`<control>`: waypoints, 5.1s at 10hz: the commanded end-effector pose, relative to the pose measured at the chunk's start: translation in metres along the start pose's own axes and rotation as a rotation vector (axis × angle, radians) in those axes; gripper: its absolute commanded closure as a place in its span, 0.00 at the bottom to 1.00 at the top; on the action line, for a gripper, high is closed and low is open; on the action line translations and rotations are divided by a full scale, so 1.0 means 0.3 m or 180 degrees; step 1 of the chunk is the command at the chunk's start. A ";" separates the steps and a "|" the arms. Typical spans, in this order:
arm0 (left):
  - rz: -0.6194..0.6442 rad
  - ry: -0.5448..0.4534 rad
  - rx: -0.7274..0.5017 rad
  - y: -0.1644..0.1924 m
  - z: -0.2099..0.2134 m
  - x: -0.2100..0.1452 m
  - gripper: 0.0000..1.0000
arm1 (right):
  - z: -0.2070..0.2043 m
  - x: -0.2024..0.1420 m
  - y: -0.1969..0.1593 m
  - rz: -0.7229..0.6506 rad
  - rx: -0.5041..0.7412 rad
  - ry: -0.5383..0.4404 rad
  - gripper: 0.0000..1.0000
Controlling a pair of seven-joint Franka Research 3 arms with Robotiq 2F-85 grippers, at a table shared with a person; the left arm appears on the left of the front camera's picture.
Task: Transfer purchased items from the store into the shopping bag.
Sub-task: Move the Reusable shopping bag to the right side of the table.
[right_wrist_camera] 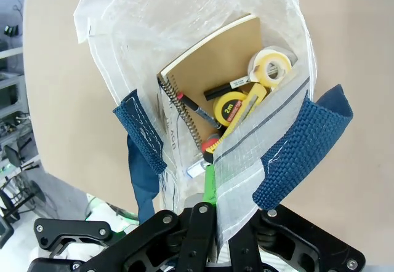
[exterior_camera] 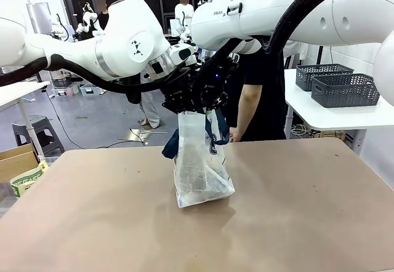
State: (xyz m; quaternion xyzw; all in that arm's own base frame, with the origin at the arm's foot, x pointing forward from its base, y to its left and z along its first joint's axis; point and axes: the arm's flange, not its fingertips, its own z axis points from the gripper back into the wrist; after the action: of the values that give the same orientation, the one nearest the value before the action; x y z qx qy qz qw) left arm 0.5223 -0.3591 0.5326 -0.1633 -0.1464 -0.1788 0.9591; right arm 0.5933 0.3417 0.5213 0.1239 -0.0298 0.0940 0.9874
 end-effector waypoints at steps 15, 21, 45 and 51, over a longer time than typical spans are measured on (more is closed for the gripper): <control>-0.0015 -0.0003 -0.0007 0.003 0.002 0.001 1.00 | 0.241 -0.345 -0.398 0.1684 -0.0114 -0.0204 0.00; -0.0015 -0.0003 -0.0007 0.003 0.002 0.001 1.00 | 0.209 -0.358 -0.596 0.3399 0.0325 -0.1121 0.00; 0.0184 -0.0351 0.0926 0.349 0.600 -0.093 1.00 | 0.234 -0.339 -0.614 0.3349 0.0284 -0.1223 0.00; 0.0455 -0.0580 0.1192 0.680 0.784 -0.387 1.00 | 0.234 -0.339 -0.614 0.3349 0.0284 -0.1223 0.00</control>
State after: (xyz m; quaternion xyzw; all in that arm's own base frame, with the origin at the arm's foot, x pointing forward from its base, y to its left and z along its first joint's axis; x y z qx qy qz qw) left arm 0.4505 -0.0641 0.6483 -0.0064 -0.2396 -0.0651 0.9687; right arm 0.5265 0.1298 0.5379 0.1589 -0.2621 0.5496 0.7771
